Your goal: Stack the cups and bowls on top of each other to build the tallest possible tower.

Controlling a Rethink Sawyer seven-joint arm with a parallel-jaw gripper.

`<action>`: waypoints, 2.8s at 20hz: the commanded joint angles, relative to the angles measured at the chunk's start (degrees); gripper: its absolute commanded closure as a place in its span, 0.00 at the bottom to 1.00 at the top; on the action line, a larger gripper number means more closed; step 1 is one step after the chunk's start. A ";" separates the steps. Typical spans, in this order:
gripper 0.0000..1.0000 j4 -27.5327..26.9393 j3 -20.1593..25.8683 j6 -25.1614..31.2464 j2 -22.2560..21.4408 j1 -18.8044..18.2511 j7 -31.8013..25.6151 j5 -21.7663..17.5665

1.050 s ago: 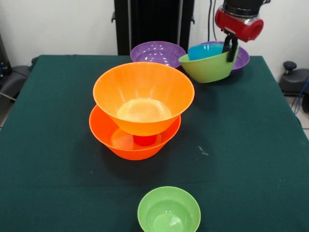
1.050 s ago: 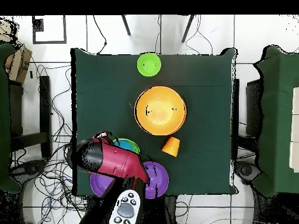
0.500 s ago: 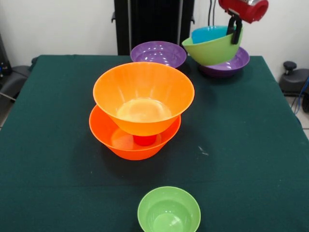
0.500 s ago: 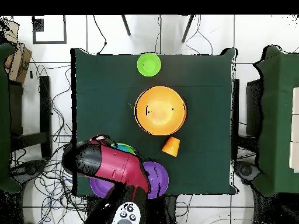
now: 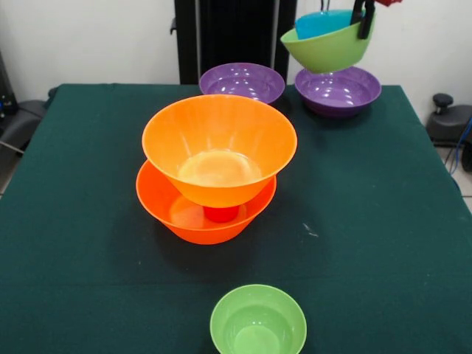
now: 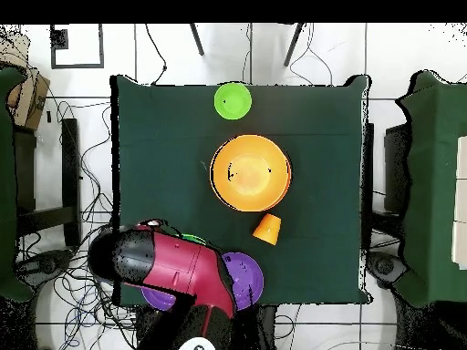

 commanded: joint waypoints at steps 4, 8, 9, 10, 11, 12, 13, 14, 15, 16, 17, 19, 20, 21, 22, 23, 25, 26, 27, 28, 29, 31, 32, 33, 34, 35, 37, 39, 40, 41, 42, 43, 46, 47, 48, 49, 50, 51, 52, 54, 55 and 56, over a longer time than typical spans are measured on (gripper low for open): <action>1.00 -7.00 1.41 10.57 -2.32 -3.13 -0.12 -6.46; 1.00 -7.92 1.76 10.76 -2.10 -4.14 -0.99 -7.57; 1.00 -7.96 1.63 10.81 -2.26 -3.98 -0.87 -7.86; 1.00 -8.38 1.65 11.30 -2.34 -4.30 -1.17 -8.19; 1.00 -8.83 1.63 11.68 -2.28 -4.54 -1.39 -8.56; 1.00 -9.24 1.71 11.82 -2.22 -4.97 -1.71 -8.81; 1.00 -9.77 1.83 12.07 -1.94 -5.28 -1.93 -9.09; 1.00 -10.38 1.86 12.48 -1.74 -5.51 -1.92 -9.39; 1.00 -11.01 1.96 12.85 -1.45 -5.67 -1.84 -9.64; 1.00 -11.59 2.19 13.44 -1.28 -5.92 -1.78 -9.72; 1.00 -12.00 2.50 13.59 -1.04 -6.11 -1.73 -9.75; 1.00 -13.32 3.19 13.79 -0.19 -6.86 -1.81 -9.83; 1.00 -13.96 3.56 13.74 0.40 -7.21 -1.78 -9.86; 1.00 -14.60 3.93 13.69 0.99 -7.55 -1.76 -9.89; 1.00 -15.08 3.98 13.55 1.52 -7.38 -1.15 -9.98; 1.00 -15.92 3.94 14.22 1.85 -7.23 -0.72 -10.14; 1.00 -17.10 3.72 15.74 1.89 -6.93 -0.25 -10.56; 1.00 -17.55 3.66 16.61 1.73 -6.72 -0.21 -10.77; 1.00 -17.49 3.44 16.65 1.55 -6.53 -0.34 -11.09; 1.00 -17.57 3.36 16.58 1.59 -6.11 -0.10 -11.25; 1.00 -18.81 3.39 17.21 2.04 -5.91 0.12 -11.46; 1.00 -19.69 3.74 17.18 2.56 -5.28 0.18 -11.75; 1.00 -20.42 3.91 17.40 2.79 -4.99 0.01 -12.05; 1.00 -21.58 4.20 17.90 3.30 -4.55 0.00 -12.37; 1.00 -22.66 4.39 18.44 3.63 -4.23 -0.22 -12.72; 1.00 -23.68 4.66 19.06 3.95 -4.21 -0.78 -13.04; 1.00 -24.83 5.32 20.17 3.76 -3.87 -1.47 -13.16; 1.00 -25.85 5.80 21.36 3.42 -3.39 -2.14 -13.43; 1.00 -26.31 6.19 21.86 3.32 -3.50 -2.91 -13.51; 1.00 -26.36 6.45 21.96 3.38 -3.31 -3.33 -13.65; 1.00 -26.70 6.72 22.27 3.39 -3.41 -3.99 -13.78; 1.00 -27.20 6.98 22.60 3.65 -3.39 -4.20 -13.85; 1.00 -28.44 7.69 22.77 4.52 -3.16 -4.29 -14.25; 1.00 -28.66 8.12 22.74 4.74 -3.20 -4.48 -14.25; 1.00 -28.66 8.44 22.63 4.96 -3.23 -4.70 -14.41; 1.00 -28.70 8.78 22.79 5.07 -3.34 -4.86 -14.45; 1.00 -28.69 8.90 22.93 5.00 -3.43 -4.96 -14.65; 1.00 -28.57 9.07 23.04 4.84 -3.52 -4.96 -14.68; 1.00 -28.50 9.07 23.35 4.64 -3.78 -5.14 -14.84; 1.00 -28.29 8.69 23.30 4.30 -4.12 -5.07 -15.27; 1.00 -29.00 8.56 23.59 4.63 -4.55 -5.31 -15.65; 1.00 -29.71 8.42 23.88 4.96 -4.97 -5.54 -16.04</action>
